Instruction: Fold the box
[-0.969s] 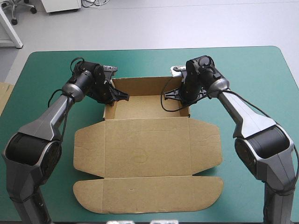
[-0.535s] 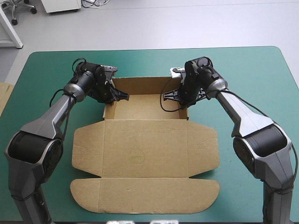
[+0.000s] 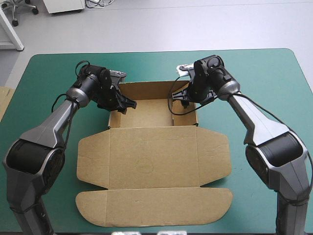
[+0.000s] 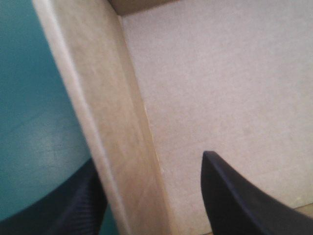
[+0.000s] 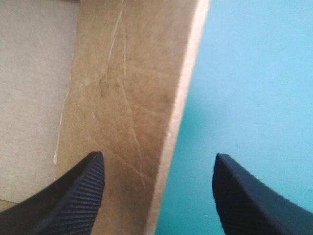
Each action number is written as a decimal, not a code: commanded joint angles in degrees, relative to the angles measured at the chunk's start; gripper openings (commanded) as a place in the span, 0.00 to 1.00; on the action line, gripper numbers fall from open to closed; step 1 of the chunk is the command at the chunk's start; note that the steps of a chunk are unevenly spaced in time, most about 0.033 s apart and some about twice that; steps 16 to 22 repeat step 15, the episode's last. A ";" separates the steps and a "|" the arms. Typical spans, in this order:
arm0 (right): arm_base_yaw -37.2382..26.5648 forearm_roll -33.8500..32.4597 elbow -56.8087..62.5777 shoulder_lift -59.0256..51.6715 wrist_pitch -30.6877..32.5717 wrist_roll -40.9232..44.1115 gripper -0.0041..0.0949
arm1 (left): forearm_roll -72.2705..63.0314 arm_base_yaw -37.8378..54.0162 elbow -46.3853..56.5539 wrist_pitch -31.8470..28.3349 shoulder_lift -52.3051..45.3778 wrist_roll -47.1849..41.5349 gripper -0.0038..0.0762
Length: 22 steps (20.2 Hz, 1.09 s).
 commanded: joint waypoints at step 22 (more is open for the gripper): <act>0.01 -3.78 27.81 -39.97 -9.01 -8.66 0.04 | 13.69 -0.22 17.34 -8.80 -35.32 -0.47 0.04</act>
